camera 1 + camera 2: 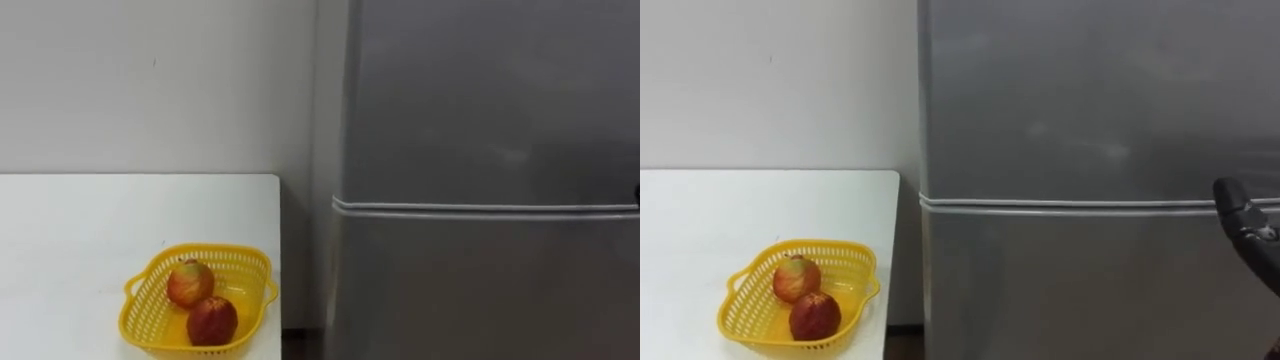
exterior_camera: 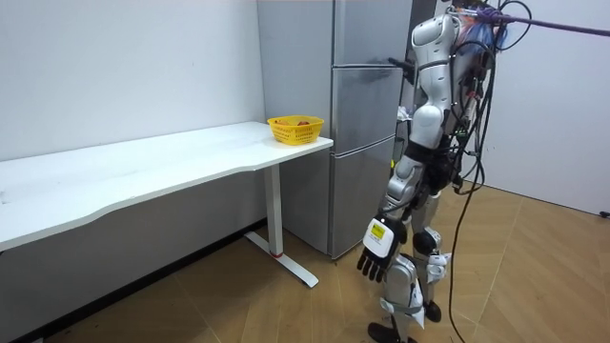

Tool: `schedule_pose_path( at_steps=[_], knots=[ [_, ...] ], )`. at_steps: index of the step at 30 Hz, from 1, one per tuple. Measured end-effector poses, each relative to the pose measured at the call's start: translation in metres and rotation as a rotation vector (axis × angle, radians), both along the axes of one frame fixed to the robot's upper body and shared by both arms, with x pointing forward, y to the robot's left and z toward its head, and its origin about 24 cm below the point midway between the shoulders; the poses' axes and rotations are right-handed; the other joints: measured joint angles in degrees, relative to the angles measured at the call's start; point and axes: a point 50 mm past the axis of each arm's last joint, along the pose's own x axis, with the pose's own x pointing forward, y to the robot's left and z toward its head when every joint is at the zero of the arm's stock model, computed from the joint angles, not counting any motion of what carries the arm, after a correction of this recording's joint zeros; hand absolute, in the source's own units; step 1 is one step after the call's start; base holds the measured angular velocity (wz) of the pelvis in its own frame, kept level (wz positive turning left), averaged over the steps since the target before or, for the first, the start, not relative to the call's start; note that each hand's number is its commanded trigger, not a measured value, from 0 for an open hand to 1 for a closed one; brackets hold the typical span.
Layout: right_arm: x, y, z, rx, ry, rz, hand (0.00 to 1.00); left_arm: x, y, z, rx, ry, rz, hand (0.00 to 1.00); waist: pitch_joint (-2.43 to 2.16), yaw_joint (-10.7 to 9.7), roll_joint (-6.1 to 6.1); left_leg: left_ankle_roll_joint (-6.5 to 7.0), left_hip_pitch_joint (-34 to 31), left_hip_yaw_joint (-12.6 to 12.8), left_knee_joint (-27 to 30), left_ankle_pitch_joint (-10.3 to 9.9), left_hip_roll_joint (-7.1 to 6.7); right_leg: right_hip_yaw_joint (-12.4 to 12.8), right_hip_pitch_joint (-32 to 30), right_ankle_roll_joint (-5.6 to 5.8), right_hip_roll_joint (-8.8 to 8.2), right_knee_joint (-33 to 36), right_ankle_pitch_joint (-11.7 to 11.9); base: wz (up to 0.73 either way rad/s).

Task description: Retrieve from the upper fridge

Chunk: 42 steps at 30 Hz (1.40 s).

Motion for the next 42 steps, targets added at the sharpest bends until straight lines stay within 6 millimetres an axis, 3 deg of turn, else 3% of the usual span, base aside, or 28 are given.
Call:
schedule_pose_path(
  at_steps=[3, 8, 11, 14, 16, 19, 23, 25, 31, 42],
  knots=[
    [-0.014, -0.005, -0.033, -0.041, 0.172, -0.078, 0.0, 0.001, 0.0, 0.0, -0.001, -0.007, 0.003, 0.0, -0.02, 0.1, 0.15, -0.03, 0.2, 0.2, -0.2, 0.0, 0.02, -0.2, 0.5, 0.0, 0.06, -0.6, 0.0, 0.02],
    [-0.037, 0.01, -0.092, -0.116, 0.49, -0.086, 0.0, 0.008, -0.001, 0.001, 0.001, -0.02, -0.027, 0.0, 0.1, 0.3, 0.6, -0.03, 0.1, 0.5, -0.5, 0.0, -0.02, -0.1, 0.4, 0.05, 0.03, -0.6, 0.0, -0.02],
    [-0.043, 0.023, -0.117, -0.15, 0.629, -0.019, 0.0, 0.013, -0.001, 0.001, 0.001, -0.035, -0.029, 0.0, -0.05, 0.3, 1.33, -0.03, 0.3, 0.8, -0.6, 0.0, 0.01, 0.2, 0.5, 0.05, 0.03, -0.6, 0.0, -0.03],
    [-0.056, 0.032, -0.152, -0.149, 0.801, 0.046, 0.0, 0.016, 0.0, 0.002, 0.016, -0.047, -0.026, 0.0, -0.11, 0.6, 1.29, -0.04, 0.7, 0.7, -0.9, 0.0, 0.02, 0.1, 0.6, 0.06, 0.09, -0.7, 0.0, 0.0],
    [-0.072, 0.039, -0.177, -0.119, 0.94, 0.106, 0.0, 0.016, 0.0, 0.002, 0.016, -0.049, -0.032, 0.0, -0.03, 0.8, 1.27, -0.04, 0.5, 0.6, -0.9, 0.0, -0.06, 0.0, 0.8, 0.14, 0.02, -0.8, -0.1, 0.04],
    [-0.093, 0.041, -0.201, -0.077, 1.095, 0.149, 0.0, 0.014, -0.002, 0.001, 0.011, -0.038, -0.038, 0.0, 0.06, 1.1, 1.25, -0.03, 0.7, 0.5, -0.9, 0.0, -0.22, -0.1, 1.6, 0.33, -0.11, -0.9, -0.2, 0.07],
    [-0.108, 0.041, -0.213, -0.105, 1.212, 0.19, 0.0, 0.013, -0.001, 0.001, 0.012, -0.025, -0.041, 0.0, 0.14, 1.9, 1.53, -0.02, 1.0, 0.5, -0.9, 0.0, -0.27, -0.1, 1.7, 0.34, -0.16, -0.9, -0.2, 0.0],
    [-0.119, 0.041, -0.221, -0.111, 1.282, 0.214, 0.0, 0.011, -0.001, 0.001, 0.012, -0.012, -0.04, 0.0, 0.44, 2.0, 1.82, -0.02, 1.7, 0.4, -1.0, -0.1, -0.3, 0.0, 2.3, 0.4, -0.14, -1.3, -0.3, 0.03],
    [-0.147, 0.043, -0.235, -0.081, 1.42, 0.239, 0.0, 0.013, -0.003, 0.0, -0.003, -0.005, -0.059, 0.0, 0.36, 2.6, 2.16, -0.04, 1.6, 0.2, -0.9, -0.3, -0.33, 0.1, 2.5, 0.55, -0.07, -1.7, -0.5, 0.02],
    [-0.169, 0.053, -0.249, -0.035, 1.551, 0.311, 0.0, 0.024, -0.004, -0.001, -0.006, -0.012, -0.094, 0.0, 0.34, 3.6, 2.79, -0.04, 1.9, 0.3, -1.0, -0.3, -0.44, 0.0, 2.6, 0.55, -0.15, -1.7, -0.4, 0.0]
  ],
)
